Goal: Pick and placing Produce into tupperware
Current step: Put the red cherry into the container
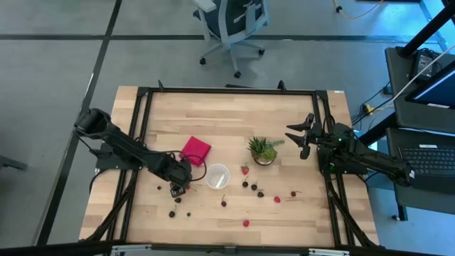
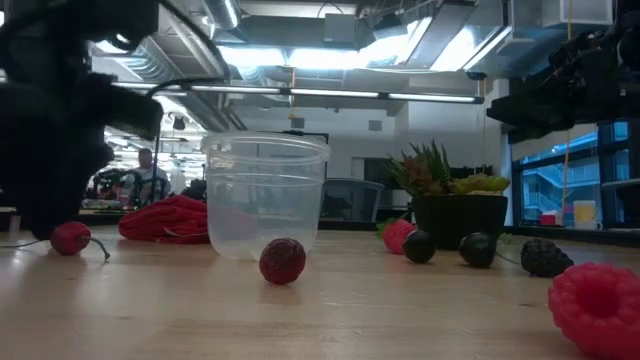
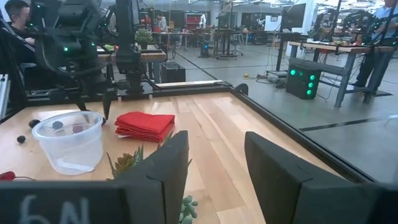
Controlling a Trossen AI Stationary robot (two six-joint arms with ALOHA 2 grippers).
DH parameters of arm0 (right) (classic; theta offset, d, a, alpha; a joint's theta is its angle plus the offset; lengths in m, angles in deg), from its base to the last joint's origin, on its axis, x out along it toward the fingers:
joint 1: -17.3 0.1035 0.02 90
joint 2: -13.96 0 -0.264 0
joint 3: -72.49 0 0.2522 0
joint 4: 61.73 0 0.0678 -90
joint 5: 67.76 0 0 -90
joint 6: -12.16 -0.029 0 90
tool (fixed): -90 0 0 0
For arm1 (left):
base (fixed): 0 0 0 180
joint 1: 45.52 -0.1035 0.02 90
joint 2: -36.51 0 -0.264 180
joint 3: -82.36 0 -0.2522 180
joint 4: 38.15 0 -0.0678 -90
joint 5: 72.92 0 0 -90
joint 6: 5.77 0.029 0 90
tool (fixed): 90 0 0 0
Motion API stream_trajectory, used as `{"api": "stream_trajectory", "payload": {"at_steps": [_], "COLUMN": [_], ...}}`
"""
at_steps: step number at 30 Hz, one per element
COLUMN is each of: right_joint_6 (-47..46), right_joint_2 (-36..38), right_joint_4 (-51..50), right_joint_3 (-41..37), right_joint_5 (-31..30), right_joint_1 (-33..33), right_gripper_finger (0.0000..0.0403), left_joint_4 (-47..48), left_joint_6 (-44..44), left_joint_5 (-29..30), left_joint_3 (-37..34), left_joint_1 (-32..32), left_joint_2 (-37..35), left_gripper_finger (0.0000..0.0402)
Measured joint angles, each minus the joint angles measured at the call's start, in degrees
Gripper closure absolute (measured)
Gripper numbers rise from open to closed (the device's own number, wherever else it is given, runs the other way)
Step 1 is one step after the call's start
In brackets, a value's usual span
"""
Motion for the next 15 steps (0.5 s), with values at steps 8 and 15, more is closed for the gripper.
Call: {"api": "stream_trajectory", "payload": {"at_steps": [8,15], "right_joint_6": [0.0,0.0], "right_joint_2": [0.0,0.0], "right_joint_4": [-0.06,-0.1], "right_joint_3": [0.0,0.0], "right_joint_5": [0.0,0.0], "right_joint_1": [0.01,-0.01], "right_gripper_finger": [0.0242,0.0242], "left_joint_4": [-0.06,0.11], "left_joint_6": [0.08,0.2], "left_joint_5": [-0.85,-1.45], "left_joint_3": [0.26,0.13], "left_joint_1": [-1.2,-2.46], "left_joint_2": [2.62,2.32], "left_gripper_finger": [0.0211,0.0243]}}
